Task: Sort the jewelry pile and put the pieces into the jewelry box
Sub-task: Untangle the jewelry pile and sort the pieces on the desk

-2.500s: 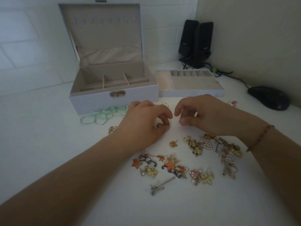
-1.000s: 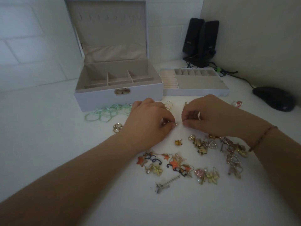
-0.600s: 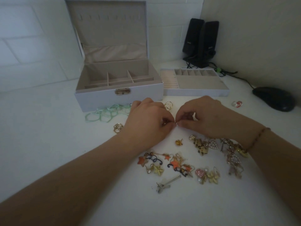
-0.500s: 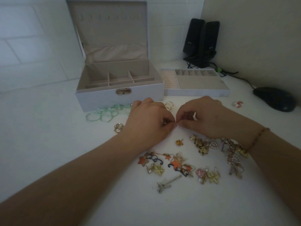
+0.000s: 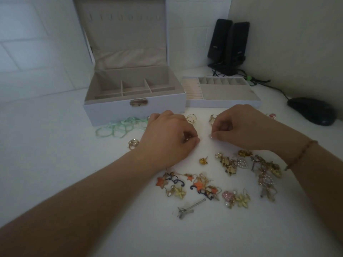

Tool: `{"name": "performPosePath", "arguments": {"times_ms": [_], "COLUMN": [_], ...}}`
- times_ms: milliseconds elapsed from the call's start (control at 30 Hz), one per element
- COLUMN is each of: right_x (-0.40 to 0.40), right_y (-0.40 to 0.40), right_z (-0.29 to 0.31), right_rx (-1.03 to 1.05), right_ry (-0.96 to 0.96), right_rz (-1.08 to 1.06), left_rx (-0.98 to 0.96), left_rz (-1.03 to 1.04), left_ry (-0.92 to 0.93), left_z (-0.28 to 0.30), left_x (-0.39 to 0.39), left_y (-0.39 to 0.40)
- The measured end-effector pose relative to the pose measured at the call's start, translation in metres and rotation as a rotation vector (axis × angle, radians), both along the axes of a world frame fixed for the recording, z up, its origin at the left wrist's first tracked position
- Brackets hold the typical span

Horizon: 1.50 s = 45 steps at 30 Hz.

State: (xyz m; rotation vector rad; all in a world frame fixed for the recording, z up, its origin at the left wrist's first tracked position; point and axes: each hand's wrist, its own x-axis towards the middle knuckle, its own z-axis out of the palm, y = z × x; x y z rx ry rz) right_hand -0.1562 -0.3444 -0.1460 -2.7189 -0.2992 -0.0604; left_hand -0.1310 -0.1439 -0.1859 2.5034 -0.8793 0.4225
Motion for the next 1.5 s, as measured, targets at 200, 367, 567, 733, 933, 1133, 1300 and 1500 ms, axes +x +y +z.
{"name": "performPosePath", "arguments": {"times_ms": [200, 367, 567, 733, 933, 1133, 1300, 1500], "right_x": [-0.001, -0.001, -0.002, -0.007, -0.012, -0.008, -0.003, -0.006], "right_y": [-0.009, -0.006, -0.007, -0.008, -0.013, -0.009, -0.002, -0.010], "right_z": [0.006, 0.002, 0.001, 0.006, 0.015, 0.009, 0.002, 0.009], "right_rx": [0.032, 0.019, -0.007, -0.016, -0.011, 0.037, -0.005, -0.019], "right_ry": [-0.032, -0.013, 0.017, 0.027, 0.028, 0.015, 0.031, -0.024], "right_rz": [0.026, 0.108, 0.153, 0.142, 0.158, 0.248, 0.265, 0.206], "left_rx": [-0.008, -0.019, -0.001, -0.014, -0.007, -0.027, -0.029, -0.025], "left_rz": [0.000, -0.007, -0.001, -0.010, -0.013, -0.019, -0.020, -0.027], "left_ry": [-0.005, 0.008, 0.019, 0.025, 0.027, 0.024, 0.032, 0.033], "left_z": [0.000, 0.001, 0.001, 0.001, 0.001, -0.001, 0.000, 0.000], "left_x": [0.001, 0.001, 0.002, 0.001, 0.002, 0.002, 0.003, 0.003], "left_y": [0.001, 0.002, 0.002, 0.002, 0.002, 0.002, 0.002, 0.004]}}
